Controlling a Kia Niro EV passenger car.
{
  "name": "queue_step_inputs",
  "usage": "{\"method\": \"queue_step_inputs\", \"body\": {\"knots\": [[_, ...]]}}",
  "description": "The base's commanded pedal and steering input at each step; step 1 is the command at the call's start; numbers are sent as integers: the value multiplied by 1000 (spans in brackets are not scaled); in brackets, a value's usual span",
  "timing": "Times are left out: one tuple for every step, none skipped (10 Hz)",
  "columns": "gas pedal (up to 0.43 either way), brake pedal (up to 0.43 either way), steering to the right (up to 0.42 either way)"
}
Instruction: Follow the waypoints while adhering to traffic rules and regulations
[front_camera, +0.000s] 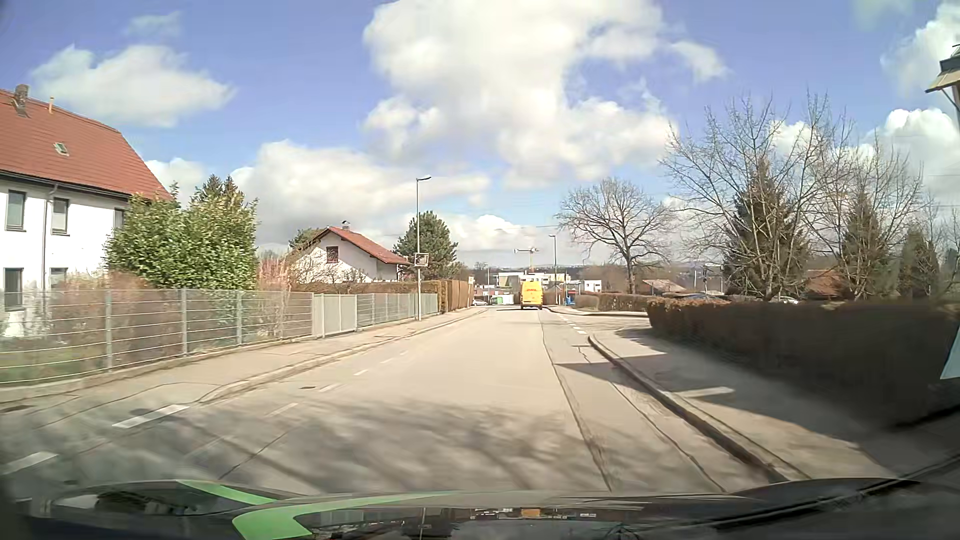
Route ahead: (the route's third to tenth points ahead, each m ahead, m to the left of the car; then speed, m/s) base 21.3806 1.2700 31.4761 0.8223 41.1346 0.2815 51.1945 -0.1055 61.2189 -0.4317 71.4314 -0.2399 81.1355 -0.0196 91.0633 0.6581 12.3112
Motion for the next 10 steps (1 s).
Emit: {"method": "queue_step_inputs", "body": {"knots": [[47, 0, 24], [39, 0, 21], [39, 0, 19], [39, 0, 18], [8, 0, 18], [8, 0, 15], [8, 0, 11], [0, 0, 11], [0, 0, 11], [0, 0, 11]]}}
